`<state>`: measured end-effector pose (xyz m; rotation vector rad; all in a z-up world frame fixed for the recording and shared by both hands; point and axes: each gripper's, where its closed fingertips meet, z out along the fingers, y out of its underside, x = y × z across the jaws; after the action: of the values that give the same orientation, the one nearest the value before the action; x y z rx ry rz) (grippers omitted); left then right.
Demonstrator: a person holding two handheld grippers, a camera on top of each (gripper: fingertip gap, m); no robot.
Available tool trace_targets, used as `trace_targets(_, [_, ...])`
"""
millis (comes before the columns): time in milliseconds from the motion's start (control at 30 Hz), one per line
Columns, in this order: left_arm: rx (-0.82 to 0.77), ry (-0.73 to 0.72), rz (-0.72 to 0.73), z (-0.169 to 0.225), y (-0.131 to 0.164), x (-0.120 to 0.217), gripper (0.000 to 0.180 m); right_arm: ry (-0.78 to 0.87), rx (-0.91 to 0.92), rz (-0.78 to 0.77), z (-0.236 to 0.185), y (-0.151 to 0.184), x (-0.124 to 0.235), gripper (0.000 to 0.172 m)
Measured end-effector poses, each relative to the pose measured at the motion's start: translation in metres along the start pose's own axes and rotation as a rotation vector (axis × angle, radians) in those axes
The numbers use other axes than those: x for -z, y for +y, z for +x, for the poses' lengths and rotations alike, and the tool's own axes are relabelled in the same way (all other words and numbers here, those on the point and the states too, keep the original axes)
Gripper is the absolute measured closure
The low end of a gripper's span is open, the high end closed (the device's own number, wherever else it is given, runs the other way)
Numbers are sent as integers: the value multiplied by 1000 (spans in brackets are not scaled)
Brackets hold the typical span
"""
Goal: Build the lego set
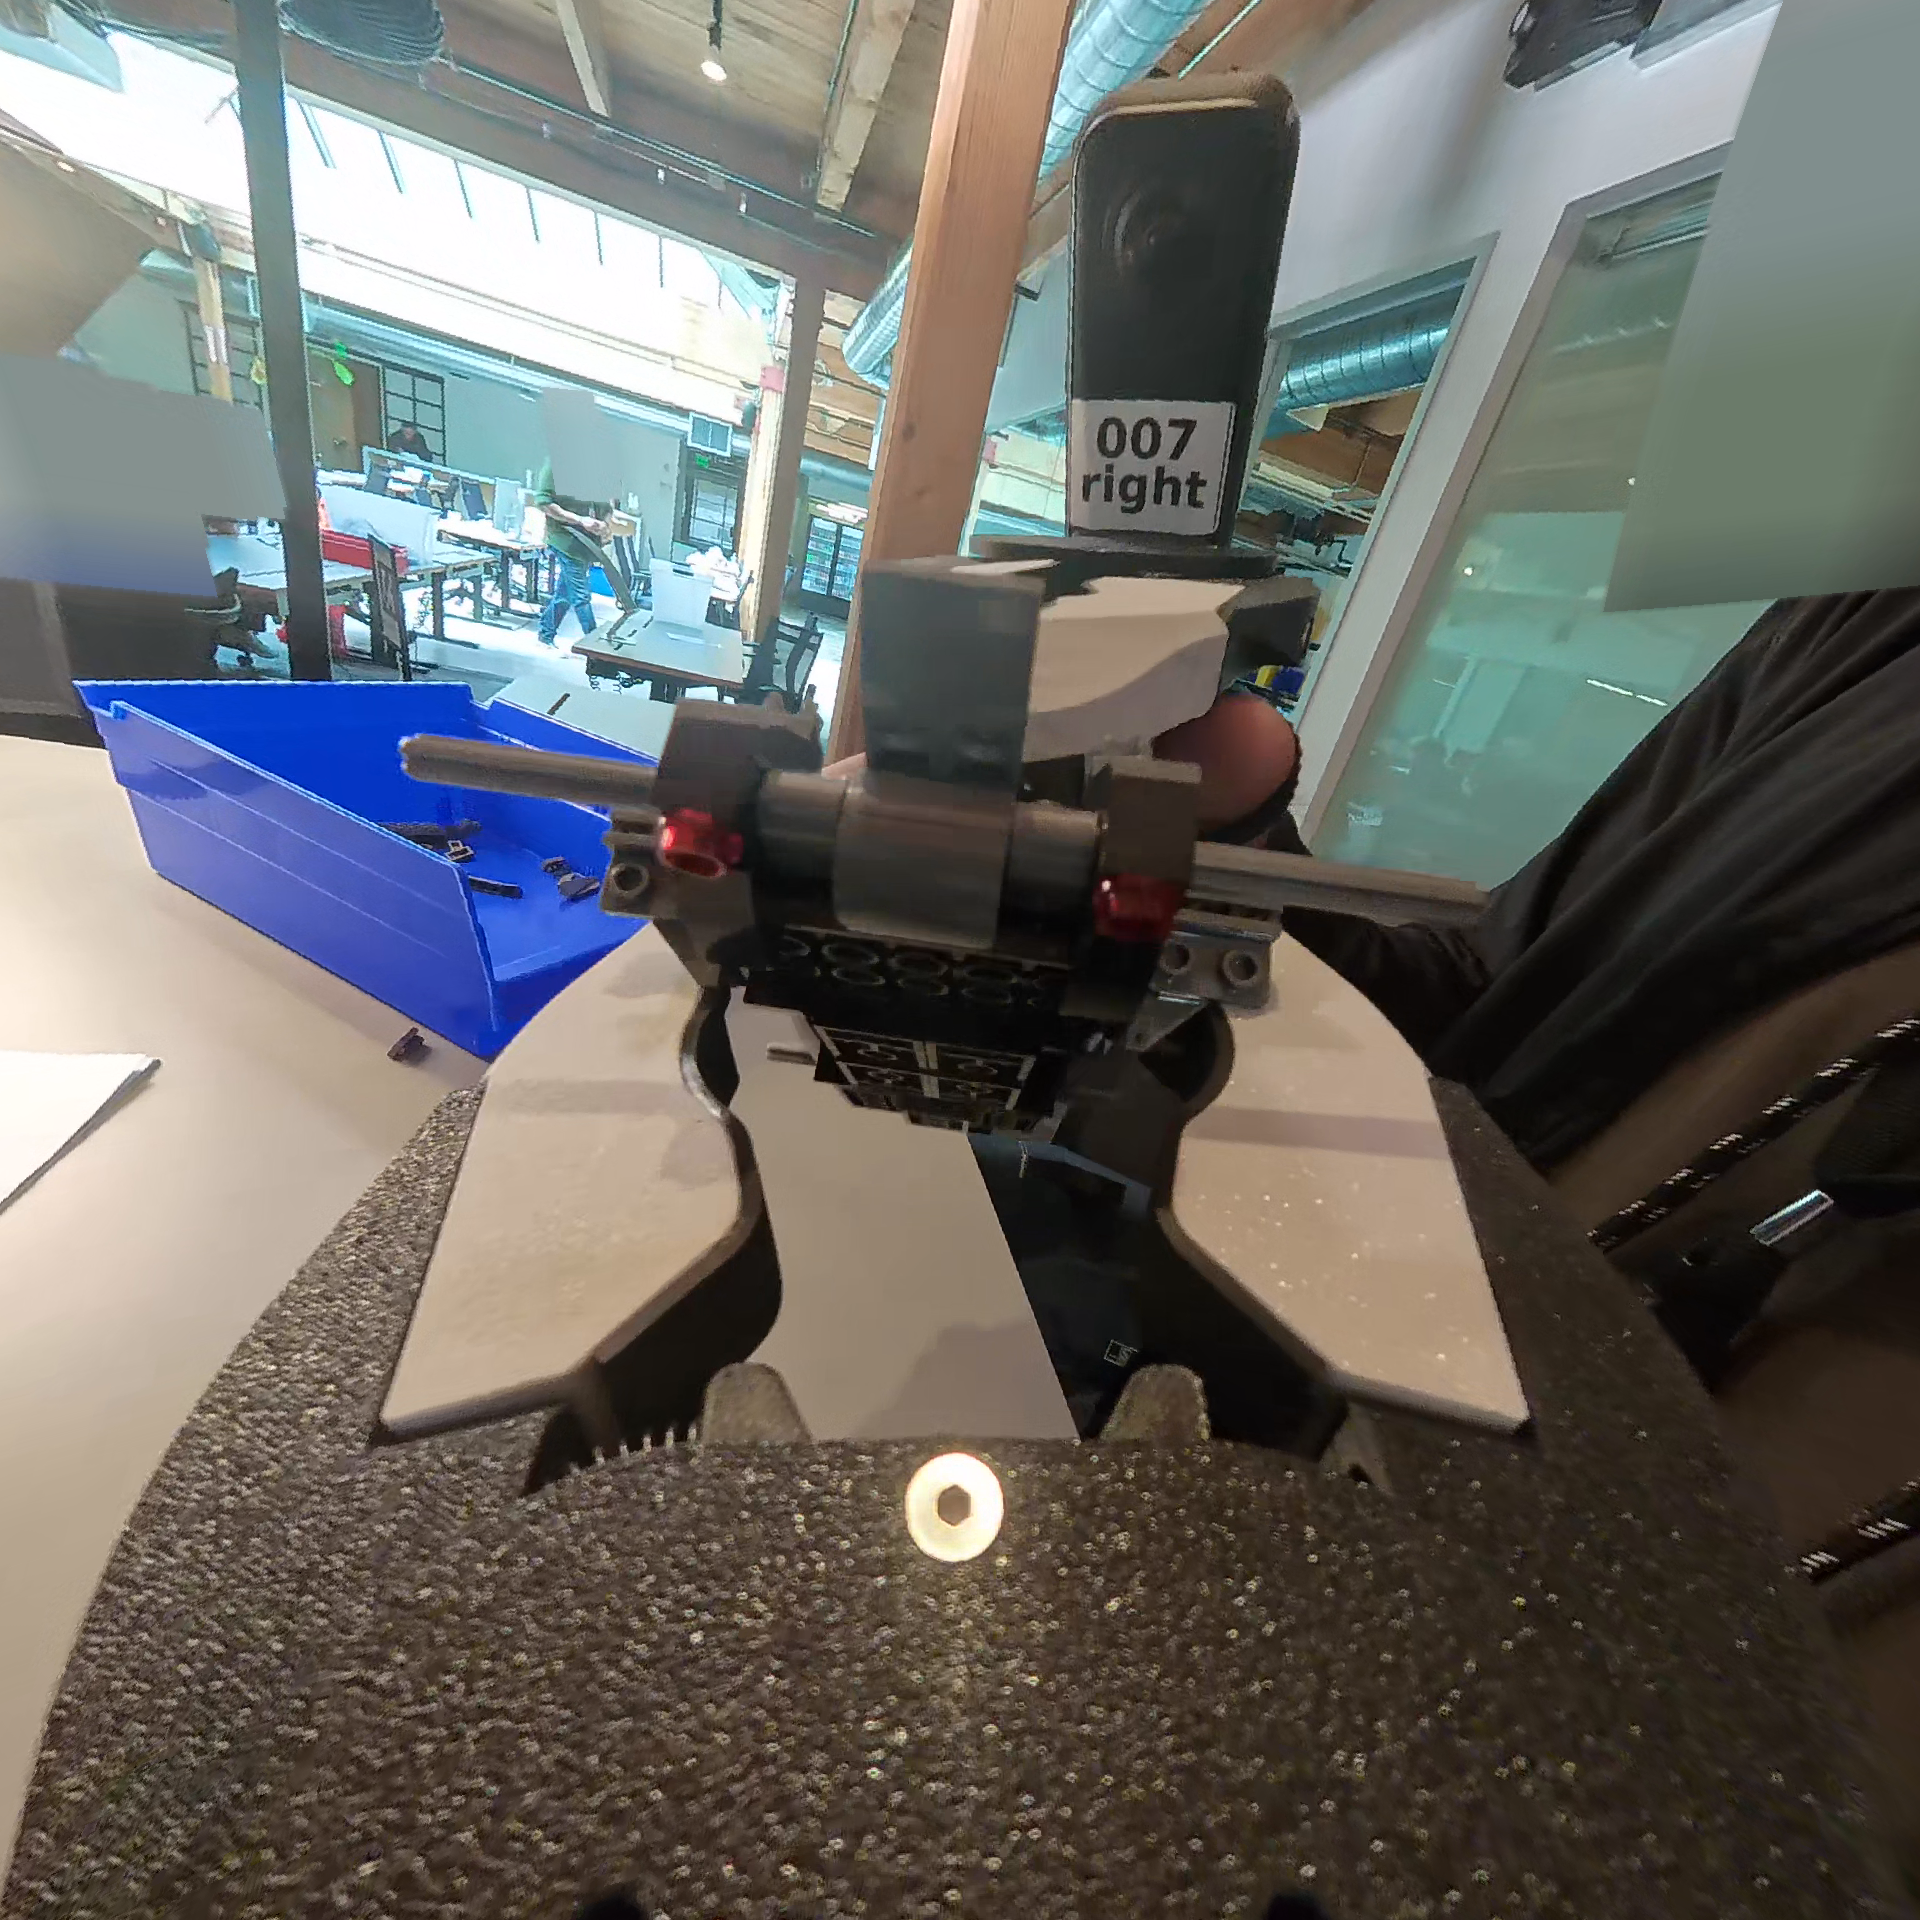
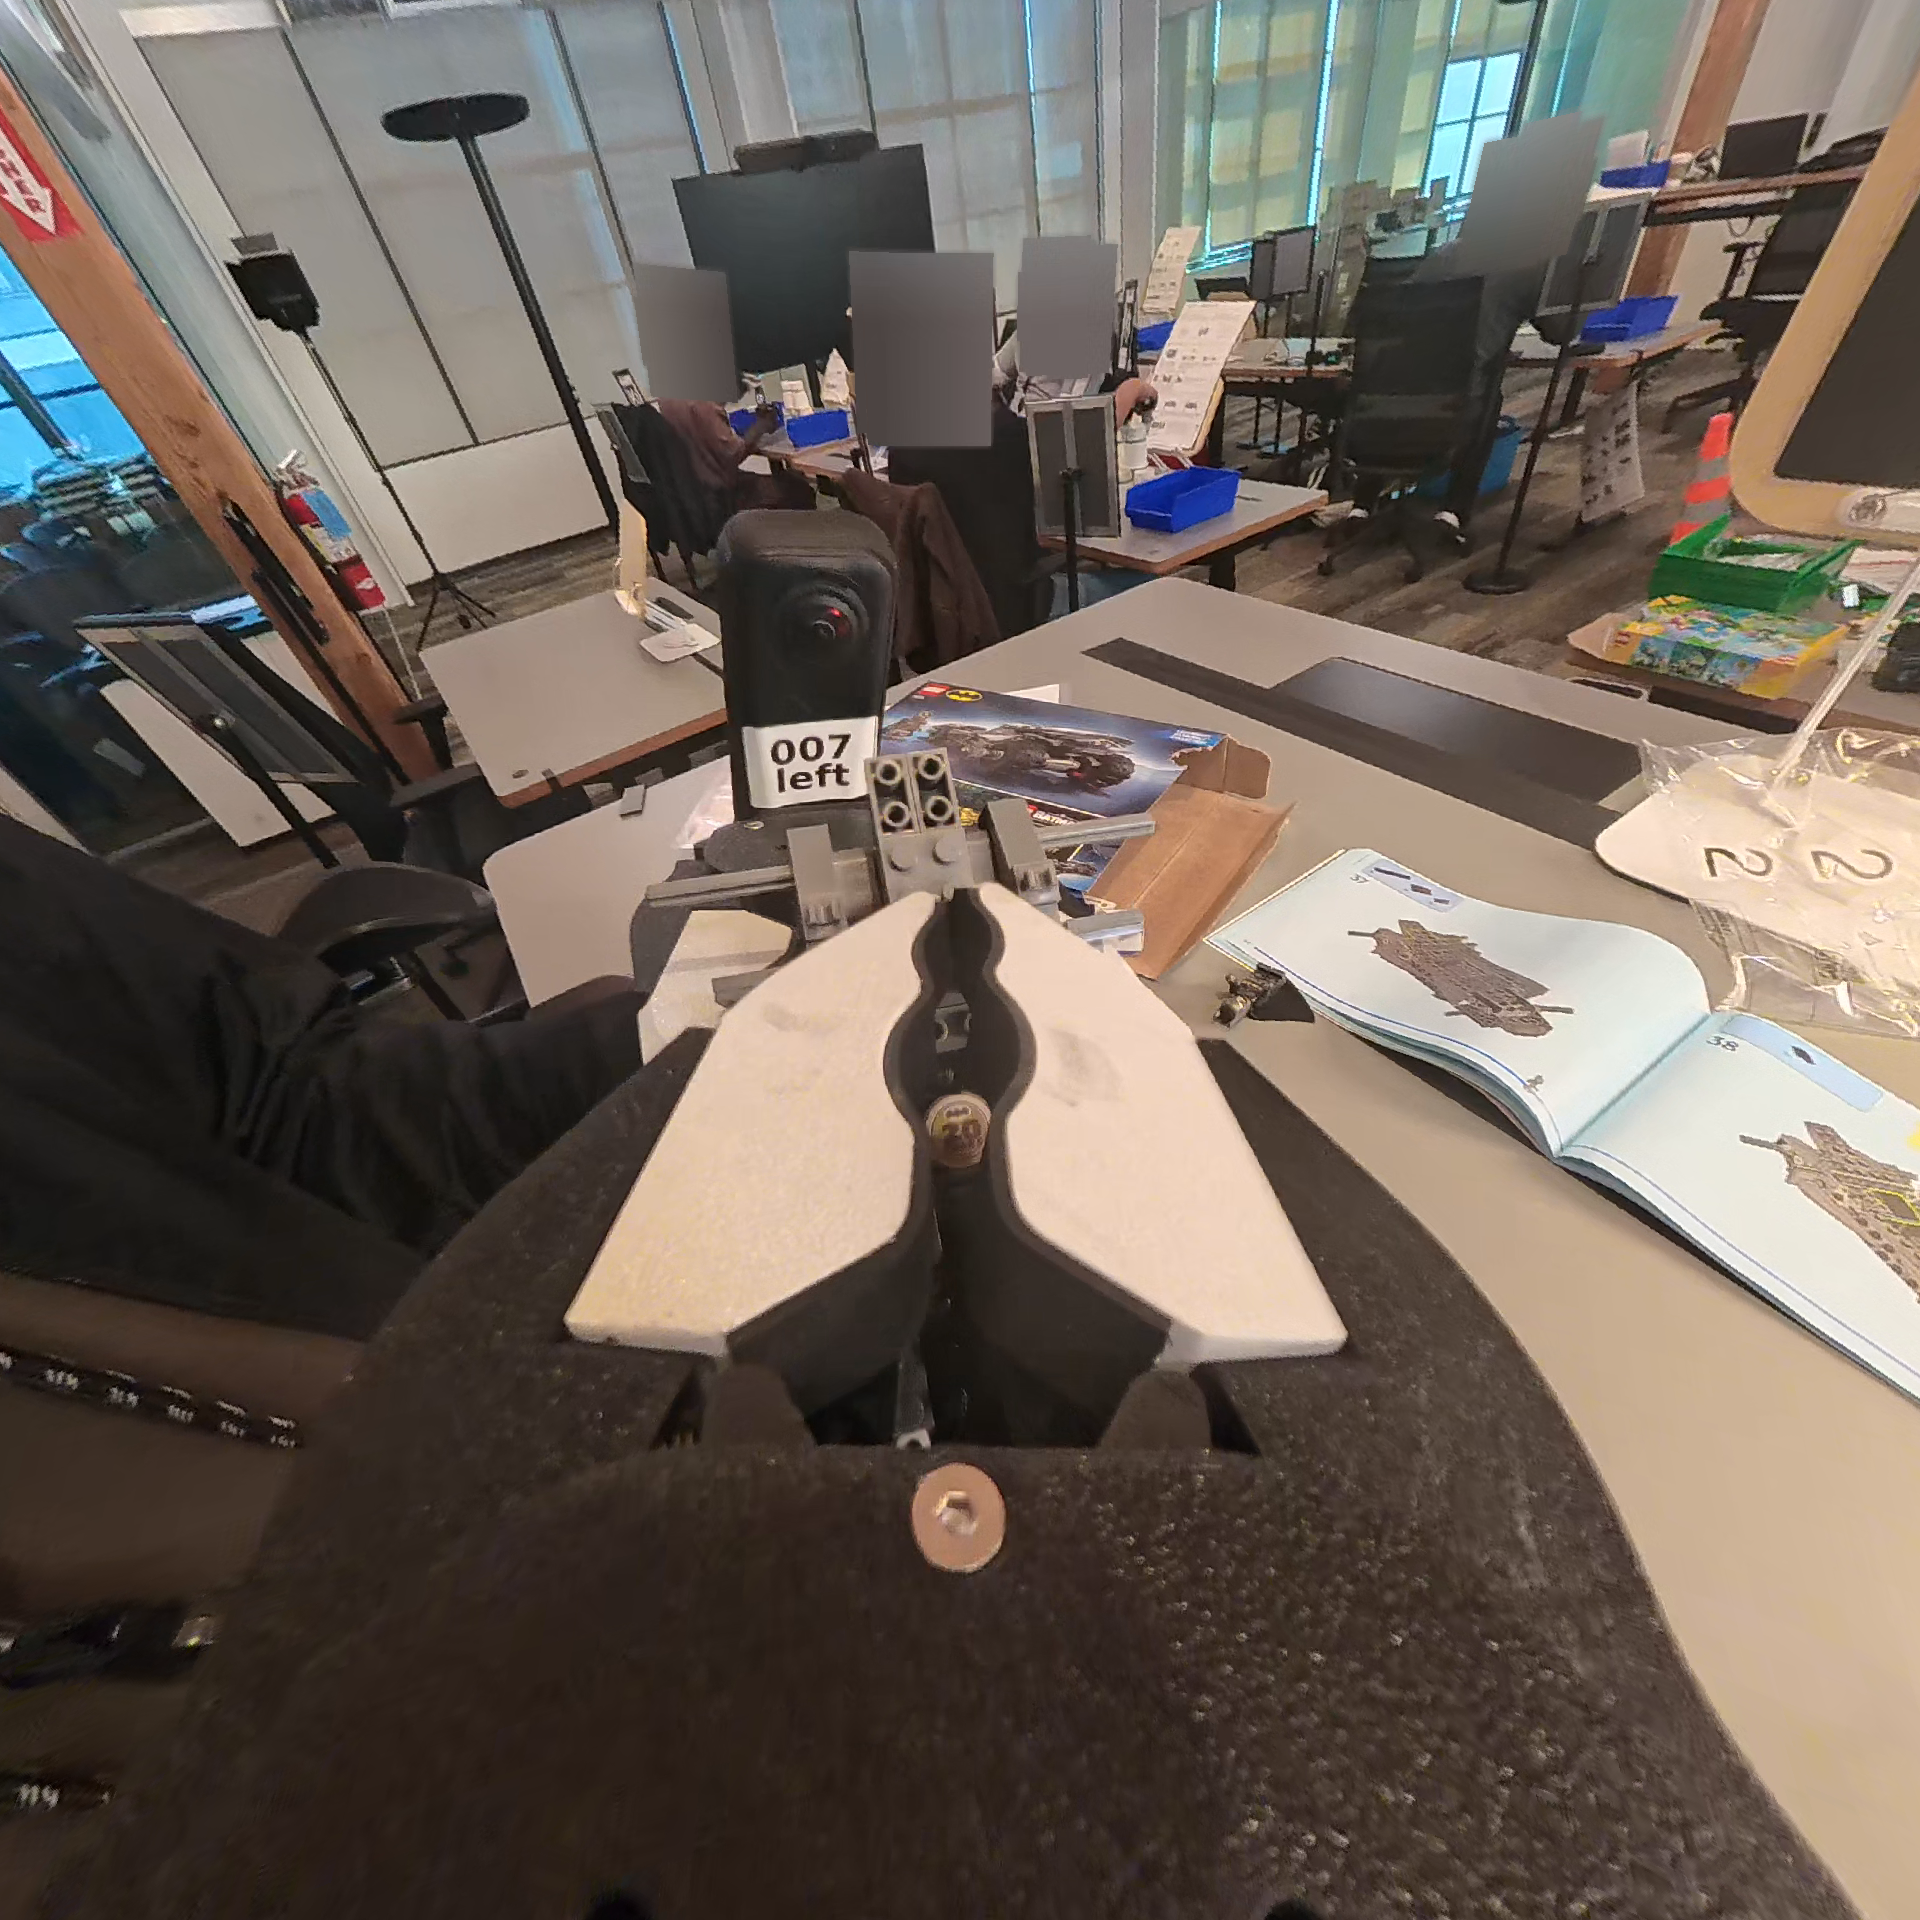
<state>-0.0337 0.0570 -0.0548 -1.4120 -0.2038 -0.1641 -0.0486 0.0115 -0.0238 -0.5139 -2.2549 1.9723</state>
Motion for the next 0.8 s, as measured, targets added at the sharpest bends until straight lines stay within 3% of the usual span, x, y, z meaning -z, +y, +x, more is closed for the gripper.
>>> trace_targets(267, [109, 51, 142, -3, -11, 7, 93, 3, -10, -17, 5, 6, 2, 172])
trace_targets(800, [75, 1, 88, -11, -5, 9, 100, -28, -14, -45, 4, 16, -4, 172])
